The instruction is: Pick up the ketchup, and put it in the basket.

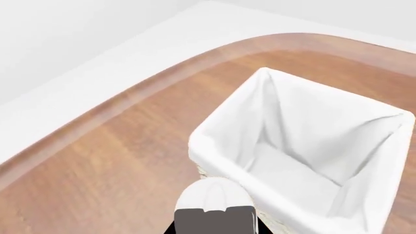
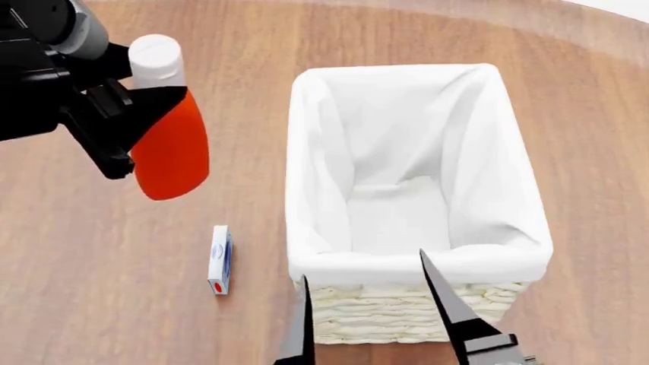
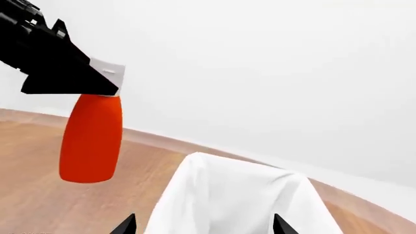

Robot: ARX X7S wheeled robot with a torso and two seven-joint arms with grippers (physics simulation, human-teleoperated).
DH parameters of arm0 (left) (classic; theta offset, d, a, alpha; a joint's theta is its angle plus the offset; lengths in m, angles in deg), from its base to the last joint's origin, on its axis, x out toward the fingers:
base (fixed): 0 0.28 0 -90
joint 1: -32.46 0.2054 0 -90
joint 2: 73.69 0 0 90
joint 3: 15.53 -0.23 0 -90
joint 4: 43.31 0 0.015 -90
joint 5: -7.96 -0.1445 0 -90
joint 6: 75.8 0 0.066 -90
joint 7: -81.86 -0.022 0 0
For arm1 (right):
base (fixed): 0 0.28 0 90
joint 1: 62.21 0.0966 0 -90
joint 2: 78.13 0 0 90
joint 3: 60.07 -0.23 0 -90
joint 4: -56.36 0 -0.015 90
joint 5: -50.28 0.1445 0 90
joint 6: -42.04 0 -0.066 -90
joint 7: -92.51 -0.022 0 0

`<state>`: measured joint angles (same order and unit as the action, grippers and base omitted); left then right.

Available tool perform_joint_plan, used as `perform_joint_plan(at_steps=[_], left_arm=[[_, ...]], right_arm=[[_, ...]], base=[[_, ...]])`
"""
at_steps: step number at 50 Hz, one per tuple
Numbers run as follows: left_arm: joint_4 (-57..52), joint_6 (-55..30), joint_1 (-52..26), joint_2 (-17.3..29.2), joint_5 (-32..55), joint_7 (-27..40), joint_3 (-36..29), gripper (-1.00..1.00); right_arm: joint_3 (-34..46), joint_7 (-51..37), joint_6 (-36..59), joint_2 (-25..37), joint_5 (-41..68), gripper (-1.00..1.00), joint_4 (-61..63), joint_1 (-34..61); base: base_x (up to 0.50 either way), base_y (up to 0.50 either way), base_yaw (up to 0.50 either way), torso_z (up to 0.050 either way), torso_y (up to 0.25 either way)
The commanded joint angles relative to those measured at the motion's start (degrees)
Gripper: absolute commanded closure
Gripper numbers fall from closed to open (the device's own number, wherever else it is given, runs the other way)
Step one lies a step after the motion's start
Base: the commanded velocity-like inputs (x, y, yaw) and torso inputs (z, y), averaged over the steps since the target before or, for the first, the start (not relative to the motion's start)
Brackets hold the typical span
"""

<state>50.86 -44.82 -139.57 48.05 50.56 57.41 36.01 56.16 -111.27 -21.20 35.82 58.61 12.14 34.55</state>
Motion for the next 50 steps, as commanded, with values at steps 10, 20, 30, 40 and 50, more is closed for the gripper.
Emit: perform_joint_plan(at_steps=[10,20,30,40,50], left_arm=[[-0.3,-0.2,-1.0,-2.7,1.2,-4.0,0.5,1.0],[-0.1,-0.1,-1.1,-3.0,1.1,-3.8,0.3,1.0],[-0.2,-0.4,-1.3,-3.1,1.2,-3.4,0.1,1.0],[-0.5,-0.4,-0.9,-3.1,1.5,-3.0,0.2,1.0],[0.0,0.2,-0.4,-3.6,1.3,-2.9,0.0,1.0]], right_arm=[[-8.3,10.1,3.7,-2.4,16.9,-1.0,0.5,5.8],[-7.3,12.9,6.2,-1.8,19.4,-1.0,-2.4,10.7],[-1.9,13.5,9.9,-1.7,15.8,-1.0,-4.9,16.2],[0.5,14.2,10.2,-3.2,15.0,-1.0,-7.6,18.6],[0.5,15.2,9.0,-5.4,16.8,-1.0,-10.5,19.6]], base=[[0.0,0.0,0.0,0.0,0.0],[0.0,0.0,0.0,0.0,0.001],[0.0,0.0,0.0,0.0,0.0],[0.0,0.0,0.0,0.0,0.001],[0.0,0.0,0.0,0.002,0.0]])
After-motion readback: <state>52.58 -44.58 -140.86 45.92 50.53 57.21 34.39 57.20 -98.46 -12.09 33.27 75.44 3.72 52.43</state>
